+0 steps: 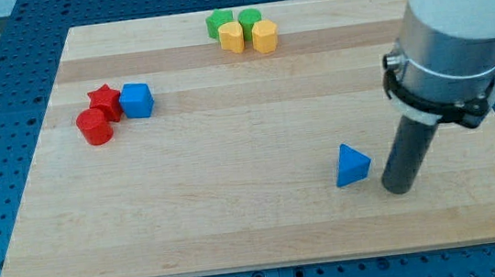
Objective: Slide the green circle to the right side of the green star
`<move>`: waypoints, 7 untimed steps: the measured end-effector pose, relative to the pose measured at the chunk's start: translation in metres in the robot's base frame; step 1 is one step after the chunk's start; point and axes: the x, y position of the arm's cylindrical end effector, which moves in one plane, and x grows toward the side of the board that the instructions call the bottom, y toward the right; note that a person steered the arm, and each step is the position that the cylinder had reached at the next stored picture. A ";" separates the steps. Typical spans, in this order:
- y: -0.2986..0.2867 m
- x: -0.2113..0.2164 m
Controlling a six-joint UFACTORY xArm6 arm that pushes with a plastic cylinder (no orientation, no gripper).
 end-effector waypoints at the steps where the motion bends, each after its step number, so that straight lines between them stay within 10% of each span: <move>1: -0.026 -0.001; 7: -0.008 -0.063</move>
